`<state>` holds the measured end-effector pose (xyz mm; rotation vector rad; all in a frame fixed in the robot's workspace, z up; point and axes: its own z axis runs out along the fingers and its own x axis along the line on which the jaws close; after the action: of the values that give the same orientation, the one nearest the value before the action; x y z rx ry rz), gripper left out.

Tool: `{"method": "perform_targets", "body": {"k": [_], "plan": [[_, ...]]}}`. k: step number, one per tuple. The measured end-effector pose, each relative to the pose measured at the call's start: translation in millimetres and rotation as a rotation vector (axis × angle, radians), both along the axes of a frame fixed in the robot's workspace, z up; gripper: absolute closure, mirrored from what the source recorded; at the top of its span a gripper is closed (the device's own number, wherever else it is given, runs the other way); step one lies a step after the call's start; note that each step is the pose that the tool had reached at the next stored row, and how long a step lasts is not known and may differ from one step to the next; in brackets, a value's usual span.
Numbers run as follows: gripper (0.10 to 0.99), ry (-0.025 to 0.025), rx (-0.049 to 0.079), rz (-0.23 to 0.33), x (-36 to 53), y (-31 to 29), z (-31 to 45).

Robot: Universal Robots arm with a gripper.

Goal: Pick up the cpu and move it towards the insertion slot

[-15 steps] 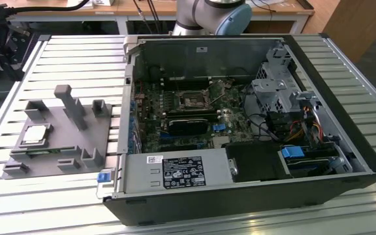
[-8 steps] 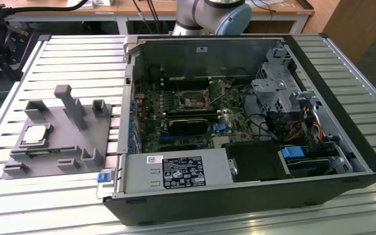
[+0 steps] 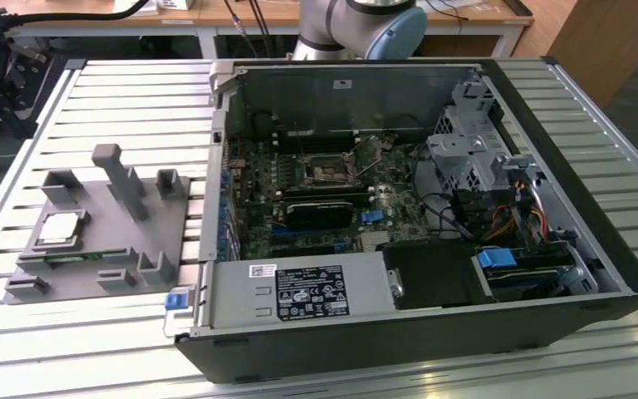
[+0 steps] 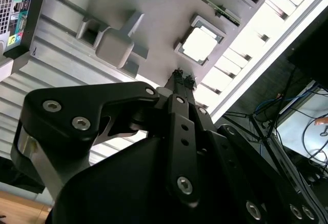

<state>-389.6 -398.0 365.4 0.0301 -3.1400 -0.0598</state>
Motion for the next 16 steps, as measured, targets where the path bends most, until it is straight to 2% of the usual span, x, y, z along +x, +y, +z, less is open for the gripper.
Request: {"method": "perform_targets", "body": {"k": [16], "plan": [[0.98,0.0,-0.003,0.0,-0.2,-0.2,-2.6]]}}
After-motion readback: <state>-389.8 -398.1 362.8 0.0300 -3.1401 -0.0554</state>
